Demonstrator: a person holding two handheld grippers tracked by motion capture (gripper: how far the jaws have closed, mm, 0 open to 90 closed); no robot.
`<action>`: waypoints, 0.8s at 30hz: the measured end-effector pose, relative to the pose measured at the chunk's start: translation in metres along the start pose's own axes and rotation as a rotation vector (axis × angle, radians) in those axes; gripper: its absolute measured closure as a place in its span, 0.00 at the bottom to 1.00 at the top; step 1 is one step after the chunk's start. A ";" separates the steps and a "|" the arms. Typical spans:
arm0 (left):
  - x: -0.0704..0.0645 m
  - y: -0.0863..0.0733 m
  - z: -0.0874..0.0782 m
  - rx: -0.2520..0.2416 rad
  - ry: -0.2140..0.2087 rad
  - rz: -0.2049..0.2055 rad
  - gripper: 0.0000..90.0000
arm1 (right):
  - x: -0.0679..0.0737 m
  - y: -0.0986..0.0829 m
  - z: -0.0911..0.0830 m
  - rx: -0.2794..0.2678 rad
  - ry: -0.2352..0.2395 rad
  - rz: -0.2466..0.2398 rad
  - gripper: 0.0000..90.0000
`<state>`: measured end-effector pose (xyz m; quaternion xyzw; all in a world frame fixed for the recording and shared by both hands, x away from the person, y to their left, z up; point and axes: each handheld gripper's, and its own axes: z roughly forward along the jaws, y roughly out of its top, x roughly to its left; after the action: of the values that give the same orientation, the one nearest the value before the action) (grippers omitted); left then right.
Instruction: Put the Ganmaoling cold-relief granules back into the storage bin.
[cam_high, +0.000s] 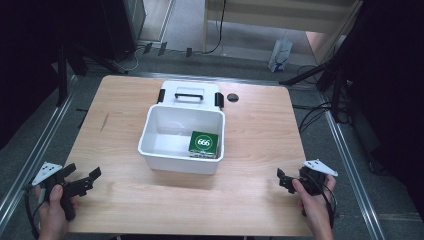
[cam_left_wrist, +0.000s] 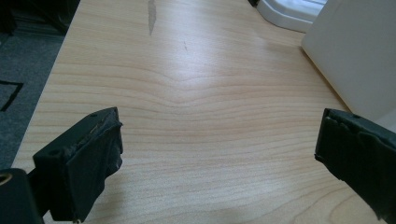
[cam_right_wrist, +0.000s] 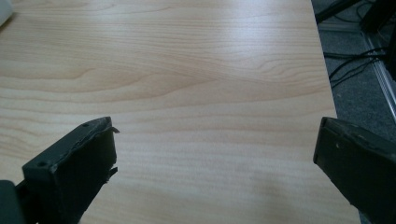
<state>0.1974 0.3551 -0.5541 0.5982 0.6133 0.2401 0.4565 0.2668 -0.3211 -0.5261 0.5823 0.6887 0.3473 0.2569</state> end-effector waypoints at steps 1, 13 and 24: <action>0.000 0.000 0.000 0.000 0.000 0.000 0.01 | -0.002 -0.006 -0.003 -0.015 -0.001 0.000 0.00; 0.000 0.000 0.000 -0.001 0.002 -0.004 0.01 | -0.016 -0.044 -0.024 -0.146 -0.009 0.062 0.00; 0.000 0.000 0.000 0.005 0.001 0.005 0.01 | -0.013 -0.048 -0.028 -0.146 -0.040 0.055 0.04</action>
<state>0.1976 0.3547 -0.5540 0.6007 0.6126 0.2402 0.4542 0.2181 -0.3427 -0.5469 0.5877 0.6400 0.3918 0.3025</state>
